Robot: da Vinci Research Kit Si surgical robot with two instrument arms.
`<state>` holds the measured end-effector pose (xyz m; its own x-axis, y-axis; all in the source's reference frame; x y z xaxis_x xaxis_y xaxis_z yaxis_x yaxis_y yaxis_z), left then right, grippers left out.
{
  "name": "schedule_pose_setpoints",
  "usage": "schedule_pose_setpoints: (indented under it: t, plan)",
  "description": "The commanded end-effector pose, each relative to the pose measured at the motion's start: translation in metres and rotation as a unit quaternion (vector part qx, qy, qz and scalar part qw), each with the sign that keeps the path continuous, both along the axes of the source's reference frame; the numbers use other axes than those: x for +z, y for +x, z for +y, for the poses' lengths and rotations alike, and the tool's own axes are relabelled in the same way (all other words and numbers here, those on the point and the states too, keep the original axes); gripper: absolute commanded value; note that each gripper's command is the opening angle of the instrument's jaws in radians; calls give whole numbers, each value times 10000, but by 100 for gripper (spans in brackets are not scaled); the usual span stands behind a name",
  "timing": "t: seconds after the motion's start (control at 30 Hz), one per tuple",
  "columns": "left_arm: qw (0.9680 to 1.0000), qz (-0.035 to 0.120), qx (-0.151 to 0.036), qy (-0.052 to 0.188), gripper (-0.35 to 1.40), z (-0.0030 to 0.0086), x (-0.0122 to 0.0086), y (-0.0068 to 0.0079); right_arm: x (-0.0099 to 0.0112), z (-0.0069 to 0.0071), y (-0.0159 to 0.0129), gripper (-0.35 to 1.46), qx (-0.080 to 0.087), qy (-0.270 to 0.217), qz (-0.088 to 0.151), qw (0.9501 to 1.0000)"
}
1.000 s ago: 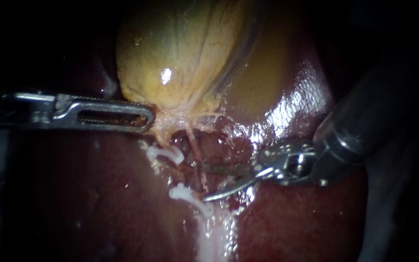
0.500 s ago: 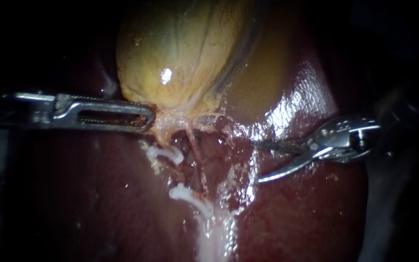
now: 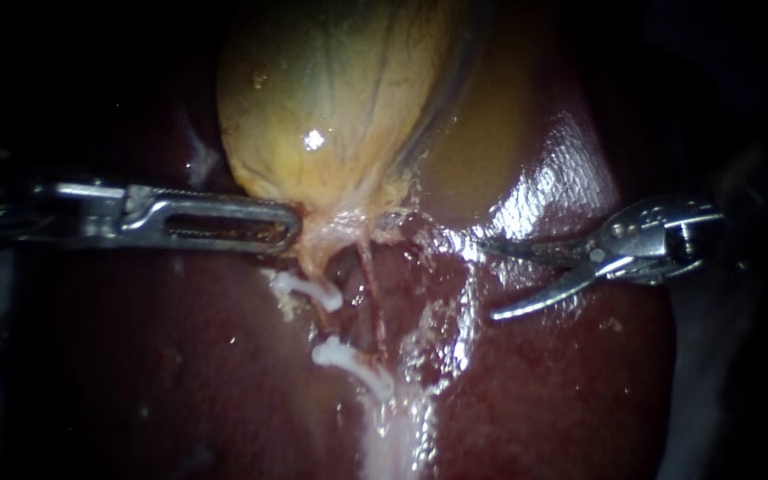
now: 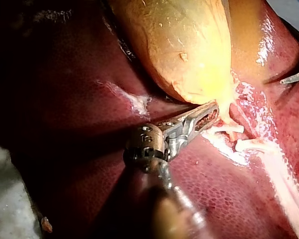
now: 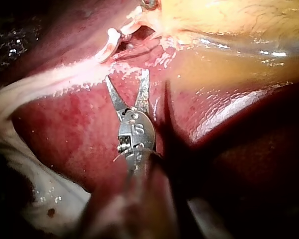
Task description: Go back from the cut left tube
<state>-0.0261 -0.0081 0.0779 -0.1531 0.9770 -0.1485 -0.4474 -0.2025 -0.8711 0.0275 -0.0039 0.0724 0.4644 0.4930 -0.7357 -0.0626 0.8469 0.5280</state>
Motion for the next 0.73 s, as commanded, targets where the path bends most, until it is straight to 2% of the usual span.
schedule_pose_setpoints:
  t: [0.03,0.23,0.73]
  plan:
    - [10000,-7,19,-5,-35,0,2,-3,0,0,0,145,-5,2,1,10000]
    - [10000,-20,31,19,-35,2,9,-13,-1,-1,0,145,-5,2,1,10000]
    - [10000,-22,33,23,-35,3,8,-14,-3,-3,1,145,-4,2,1,10000]
